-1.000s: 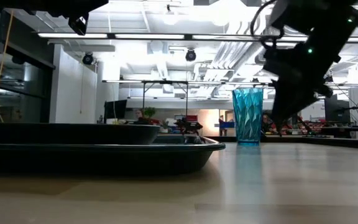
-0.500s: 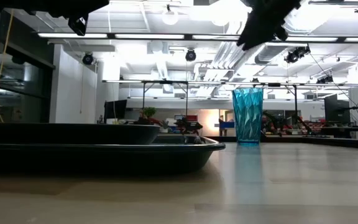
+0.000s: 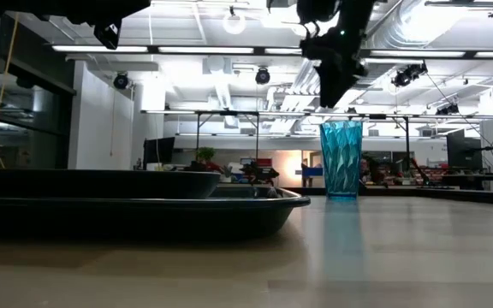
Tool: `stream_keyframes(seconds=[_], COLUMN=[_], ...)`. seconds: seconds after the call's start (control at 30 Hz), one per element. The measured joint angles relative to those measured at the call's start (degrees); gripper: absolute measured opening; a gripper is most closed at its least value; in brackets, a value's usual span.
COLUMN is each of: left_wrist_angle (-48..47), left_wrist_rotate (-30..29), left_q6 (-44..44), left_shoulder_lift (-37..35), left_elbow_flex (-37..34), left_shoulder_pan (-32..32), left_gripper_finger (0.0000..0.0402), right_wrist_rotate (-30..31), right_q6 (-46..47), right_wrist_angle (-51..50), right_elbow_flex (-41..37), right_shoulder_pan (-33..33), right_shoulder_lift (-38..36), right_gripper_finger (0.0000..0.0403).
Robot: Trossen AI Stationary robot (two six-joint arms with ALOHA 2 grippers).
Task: Pick and place plate/cup/fork/spoon on tray
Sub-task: Put the cup on the top left of the tray
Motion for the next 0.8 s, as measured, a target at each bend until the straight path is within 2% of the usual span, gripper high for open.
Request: stream_keyframes(seconds=[0.3, 0.47, 0.67, 0.8], left_wrist_angle=[-0.51, -0.64, -0.84, -0.87], left_wrist_rotate=[0.03, 0.04, 0.05, 0.07], left_q6=[-0.02, -0.02, -0.07, -1.14], left_shoulder_lift=[0.01, 0.01, 0.0, 0.02], left_elbow_flex=[0.0, 0.0, 0.0, 0.0], left_shoulder_pan=[0.0, 0.0, 0.0, 0.0], left_gripper_finger=[0.0, 0.0, 0.0, 0.0], right_wrist_rotate=[0.32, 3.25, 3.7, 3.43], right_q6=[-1.11, -1.45, -2.6, -2.48], right_wrist_angle=[-3.81, -4.81, -4.8, -5.2], right_elbow_flex=[1.36, 1.34, 1.32, 1.27], right_shoulder_pan=[-2.66, -3.42, -4.43, -4.74], right_shoulder_lift=[5.58, 7.7, 9.09, 9.55], right_gripper_finger=[0.0216, 0.022, 0.022, 0.0202])
